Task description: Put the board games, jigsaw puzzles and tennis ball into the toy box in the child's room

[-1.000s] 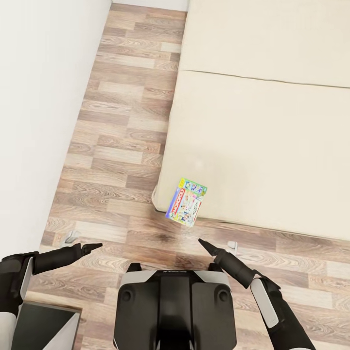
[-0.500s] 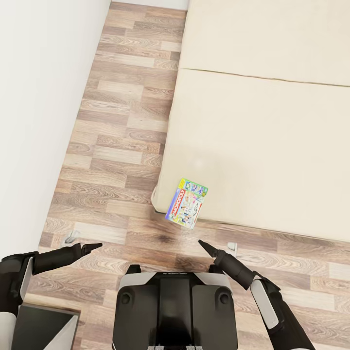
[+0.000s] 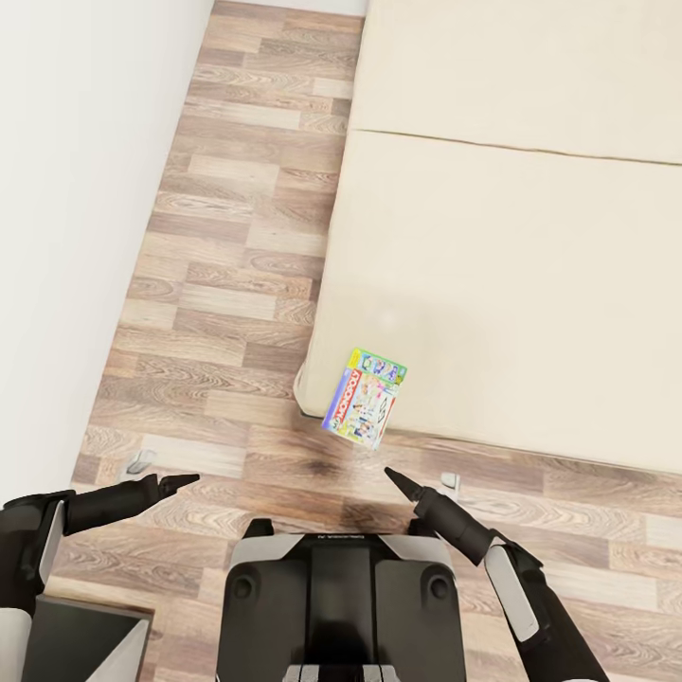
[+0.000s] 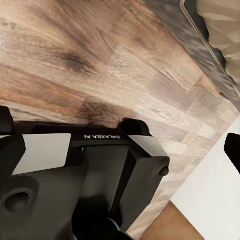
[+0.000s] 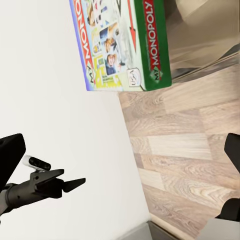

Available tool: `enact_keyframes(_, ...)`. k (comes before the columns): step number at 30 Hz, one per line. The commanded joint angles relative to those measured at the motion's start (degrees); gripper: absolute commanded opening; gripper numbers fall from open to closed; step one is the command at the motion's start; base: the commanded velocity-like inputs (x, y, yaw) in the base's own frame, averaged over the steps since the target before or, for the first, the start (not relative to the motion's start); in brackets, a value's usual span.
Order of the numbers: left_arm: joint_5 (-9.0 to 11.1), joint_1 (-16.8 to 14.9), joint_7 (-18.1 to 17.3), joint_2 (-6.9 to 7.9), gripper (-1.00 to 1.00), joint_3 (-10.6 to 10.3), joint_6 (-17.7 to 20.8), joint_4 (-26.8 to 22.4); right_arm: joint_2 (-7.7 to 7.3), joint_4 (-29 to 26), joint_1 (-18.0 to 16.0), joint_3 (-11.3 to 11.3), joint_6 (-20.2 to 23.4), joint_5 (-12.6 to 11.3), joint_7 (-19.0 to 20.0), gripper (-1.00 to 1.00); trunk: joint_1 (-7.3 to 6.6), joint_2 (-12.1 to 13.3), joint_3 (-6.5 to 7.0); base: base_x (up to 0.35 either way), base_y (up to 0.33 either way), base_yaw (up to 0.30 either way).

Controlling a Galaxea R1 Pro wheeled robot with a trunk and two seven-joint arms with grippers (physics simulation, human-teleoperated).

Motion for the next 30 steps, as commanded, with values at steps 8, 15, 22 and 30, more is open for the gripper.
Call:
enact_keyframes(8, -0.57, -0.04, -0.60, -0.06, 1.00, 0.14, 0.39, -0.03, 0.14, 0.08, -0.01, -0.22, 0.42, -0.35, 0.14, 1.00, 1.77, -3.26, -1.47, 0.000, 0.000, 0.000)
enact_keyframes(15, -0.55, -0.04, -0.60, -0.08, 1.00, 0.13, 0.43, -0.03, 0.23, 0.23, -0.01, -0.17, 0.73, -0.41, -0.08, 1.00, 3.31, -6.07, -2.72, 0.000, 0.000, 0.000)
enact_keyframes(22, -0.55, -0.04, -0.60, -0.09, 1.00, 0.18, 0.47, -0.03, 0.76, 1.97, -0.01, -0.49, 0.68, -1.23, -0.11, 1.00, 4.85, -8.87, -3.98, 0.000, 0.000, 0.000)
enact_keyframes(30, -0.61, -0.04, -0.54, -0.40, 1.00, 0.03, 0.48, -0.03, 1.04, 4.69, -0.01, -0.29, 0.90, -7.05, -0.17, 1.00, 6.60, -12.08, -5.42, 0.000, 0.000, 0.000)
